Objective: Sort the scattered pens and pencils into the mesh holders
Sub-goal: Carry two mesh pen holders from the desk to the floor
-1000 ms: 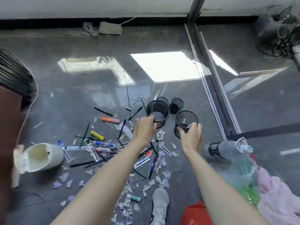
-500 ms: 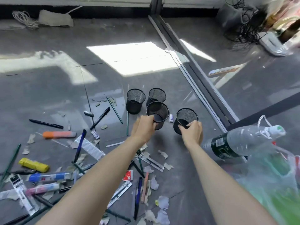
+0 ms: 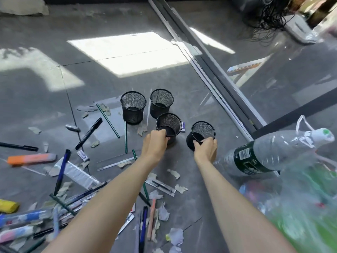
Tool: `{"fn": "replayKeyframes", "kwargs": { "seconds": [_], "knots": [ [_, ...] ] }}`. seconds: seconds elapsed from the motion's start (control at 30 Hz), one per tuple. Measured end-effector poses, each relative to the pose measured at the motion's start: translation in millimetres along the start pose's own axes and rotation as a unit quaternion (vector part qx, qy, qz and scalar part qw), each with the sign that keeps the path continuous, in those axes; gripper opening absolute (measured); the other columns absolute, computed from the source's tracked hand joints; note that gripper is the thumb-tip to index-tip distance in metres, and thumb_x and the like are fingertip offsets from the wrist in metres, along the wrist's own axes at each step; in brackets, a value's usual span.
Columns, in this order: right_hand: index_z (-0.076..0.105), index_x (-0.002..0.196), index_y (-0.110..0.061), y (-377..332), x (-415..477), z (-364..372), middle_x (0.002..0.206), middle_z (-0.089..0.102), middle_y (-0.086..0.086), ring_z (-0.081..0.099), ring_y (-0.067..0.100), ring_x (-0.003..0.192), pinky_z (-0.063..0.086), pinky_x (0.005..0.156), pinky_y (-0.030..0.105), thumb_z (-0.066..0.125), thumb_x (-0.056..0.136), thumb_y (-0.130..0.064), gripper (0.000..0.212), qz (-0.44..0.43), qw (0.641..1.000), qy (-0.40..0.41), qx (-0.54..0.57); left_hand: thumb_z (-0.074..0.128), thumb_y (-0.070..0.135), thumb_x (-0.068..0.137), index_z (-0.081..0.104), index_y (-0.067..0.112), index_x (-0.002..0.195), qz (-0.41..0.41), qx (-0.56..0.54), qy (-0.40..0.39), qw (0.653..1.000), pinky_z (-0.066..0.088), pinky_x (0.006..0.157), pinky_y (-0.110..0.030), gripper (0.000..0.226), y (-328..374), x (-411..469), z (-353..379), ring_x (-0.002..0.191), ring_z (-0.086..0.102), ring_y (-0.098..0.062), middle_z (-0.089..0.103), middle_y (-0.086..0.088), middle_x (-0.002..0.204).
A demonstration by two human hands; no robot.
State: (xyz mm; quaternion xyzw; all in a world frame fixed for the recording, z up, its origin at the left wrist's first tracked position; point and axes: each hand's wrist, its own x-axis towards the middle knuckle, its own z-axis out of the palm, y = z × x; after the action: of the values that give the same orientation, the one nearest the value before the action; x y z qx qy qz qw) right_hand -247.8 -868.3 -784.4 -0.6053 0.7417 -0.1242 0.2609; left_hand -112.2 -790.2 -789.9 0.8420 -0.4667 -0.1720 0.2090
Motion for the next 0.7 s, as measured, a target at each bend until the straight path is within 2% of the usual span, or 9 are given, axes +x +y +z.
{"fn": "replayKeyframes", "kwargs": {
  "seconds": [0.07,0.13,0.2,0.27,0.33,0.37,0.43,0.57,0.7],
  "knots": [
    [0.052,0.112,-0.003,-0.4,2.5,1.0,0.127,0.043,0.015,0.052,0.036,0.112,0.045,0.083,0.042,0.067,0.086,-0.024,0.036,-0.002,1.0,0.007,-0.006,0.052,0.021,0.091,0.056,0.006,0.083,-0.005,-0.001,0.001,1.0,0.045,0.067,-0.04,0.018,-1.7,1.4,4.3,0.084,0.058,-0.04,0.063,-0.02,0.086],
    [0.043,0.124,-0.004,-0.4,4.2,2.9,0.145,0.026,0.023,0.038,0.04,0.126,0.043,0.095,0.048,0.066,0.085,-0.018,0.047,-0.032,0.998,0.038,-0.049,0.052,0.021,0.091,0.056,0.006,0.083,-0.009,-0.002,0.003,1.0,0.046,0.068,-0.042,0.018,-3.5,3.0,7.8,0.086,0.058,-0.04,0.064,-0.02,0.088],
    [0.037,0.134,-0.006,2.5,1.2,5.8,0.152,0.009,0.03,0.028,0.043,0.134,0.035,0.106,0.05,0.062,0.083,-0.006,0.057,-0.148,0.978,0.074,-0.125,0.051,0.02,0.091,0.056,0.005,0.085,-0.018,0.005,0.008,1.0,0.045,0.069,-0.041,0.017,-4.4,5.5,10.1,0.089,0.058,-0.041,0.064,-0.021,0.091],
    [0.048,0.127,-0.002,2.7,-4.5,15.7,0.143,0.034,0.03,0.044,0.042,0.123,0.043,0.098,0.047,0.065,0.07,0.005,0.059,-0.31,0.931,0.064,-0.183,0.05,0.017,0.09,0.057,0.004,0.086,-0.027,0.014,0.009,0.999,0.041,0.069,-0.04,0.015,-2.6,9.0,11.3,0.091,0.058,-0.042,0.064,-0.023,0.093],
    [0.062,0.099,0.001,1.2,-11.9,27.2,0.107,0.059,0.023,0.06,0.039,0.091,0.054,0.072,0.04,0.07,0.059,0.009,0.041,-0.392,0.897,0.005,-0.205,0.047,0.012,0.09,0.055,0.004,0.086,-0.034,0.023,0.013,0.999,0.038,0.066,-0.039,0.012,-2.0,12.4,12.8,0.09,0.057,-0.041,0.064,-0.023,0.093],
    [0.061,0.094,0.003,-3.7,-15.4,29.5,0.1,0.058,0.021,0.06,0.039,0.086,0.053,0.068,0.039,0.066,0.065,0.011,0.03,-0.386,0.901,-0.051,-0.193,0.046,0.009,0.089,0.054,0.005,0.086,-0.034,0.03,0.018,0.999,0.035,0.064,-0.038,0.01,-2.1,13.3,13.7,0.088,0.057,-0.04,0.064,-0.022,0.092],
    [0.054,0.108,0.005,-9.2,-13.1,38.6,0.117,0.05,0.02,0.056,0.039,0.1,0.044,0.077,0.041,0.049,0.084,0.006,0.025,-0.334,0.915,-0.127,-0.19,0.045,0.006,0.089,0.052,0.006,0.087,-0.032,0.039,0.029,0.998,0.032,0.061,-0.036,0.007,-4.4,13.4,17.3,0.086,0.058,-0.039,0.063,-0.019,0.092],
    [0.022,0.145,-0.001,-17.5,1.3,52.1,0.151,0.012,0.021,0.034,0.039,0.13,0.035,0.1,0.041,0.044,0.086,0.003,0.063,-0.227,0.935,-0.209,-0.177,0.042,0.017,0.094,0.051,0.009,0.097,-0.018,0.056,0.051,0.997,0.031,0.059,-0.035,0.012,-11.5,9.9,19.0,0.086,0.06,-0.038,0.064,-0.014,0.095],
    [0.014,0.151,-0.017,-28.9,19.2,61.6,0.156,-0.019,0.017,0.003,0.036,0.145,0.019,0.113,0.042,0.041,0.086,0.004,0.073,-0.173,0.94,-0.262,-0.136,0.041,0.024,0.095,0.049,0.012,0.109,-0.007,0.059,0.06,0.996,0.032,0.06,-0.036,0.02,-21.0,9.7,19.8,0.09,0.061,-0.037,0.065,-0.011,0.1]
  ]
}}
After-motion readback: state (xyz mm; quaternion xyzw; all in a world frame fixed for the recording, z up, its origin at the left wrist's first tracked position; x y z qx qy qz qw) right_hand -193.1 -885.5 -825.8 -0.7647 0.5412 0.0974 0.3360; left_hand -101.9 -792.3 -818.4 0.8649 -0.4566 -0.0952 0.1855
